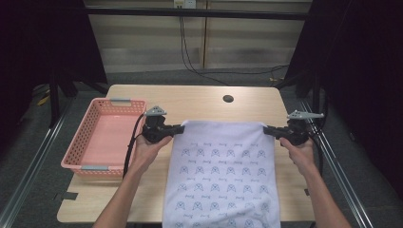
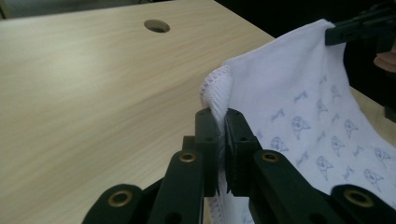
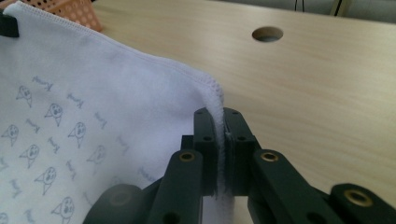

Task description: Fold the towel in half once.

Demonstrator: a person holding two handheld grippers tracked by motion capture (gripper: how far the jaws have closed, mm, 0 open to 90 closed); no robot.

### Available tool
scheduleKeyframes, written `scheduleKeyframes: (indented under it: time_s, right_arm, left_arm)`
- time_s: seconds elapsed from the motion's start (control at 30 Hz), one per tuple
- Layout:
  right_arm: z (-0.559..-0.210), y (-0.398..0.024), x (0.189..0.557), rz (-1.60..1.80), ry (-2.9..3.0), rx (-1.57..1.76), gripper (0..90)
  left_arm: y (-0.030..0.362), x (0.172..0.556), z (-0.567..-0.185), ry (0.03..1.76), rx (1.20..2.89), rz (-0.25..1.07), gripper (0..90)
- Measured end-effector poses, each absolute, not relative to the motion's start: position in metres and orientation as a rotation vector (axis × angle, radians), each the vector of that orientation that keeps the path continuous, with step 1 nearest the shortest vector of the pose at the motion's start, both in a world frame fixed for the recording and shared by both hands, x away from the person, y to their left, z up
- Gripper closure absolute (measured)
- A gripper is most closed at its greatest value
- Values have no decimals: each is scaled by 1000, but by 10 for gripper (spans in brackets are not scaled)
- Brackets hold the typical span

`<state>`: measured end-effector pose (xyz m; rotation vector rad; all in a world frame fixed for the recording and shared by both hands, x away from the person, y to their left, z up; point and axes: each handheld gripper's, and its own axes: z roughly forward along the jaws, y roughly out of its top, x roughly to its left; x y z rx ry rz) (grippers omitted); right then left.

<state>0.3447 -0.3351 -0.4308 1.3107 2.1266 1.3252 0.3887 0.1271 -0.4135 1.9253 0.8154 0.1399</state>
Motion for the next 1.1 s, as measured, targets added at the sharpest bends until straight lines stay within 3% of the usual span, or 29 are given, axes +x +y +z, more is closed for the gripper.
scheduleKeyframes:
  time_s: [0.53, 0.7, 0.87, 1.1]
  right_arm:
    - [-365, -326, 391, 1340, 2053, 1248, 857]
    - [-348, -321, 404, 1380, 1994, 1262, 863]
    - [-352, -319, 383, 1361, 2062, 1219, 862]
    - [-362, -325, 320, 1386, 2148, 1155, 863]
  left_arm:
    - [150, 430, -357, 856, 1825, 278, 868]
    - [147, 426, -339, 833, 1792, 310, 871]
    - [153, 398, -356, 825, 1815, 266, 869]
    - [165, 328, -370, 782, 1861, 223, 869]
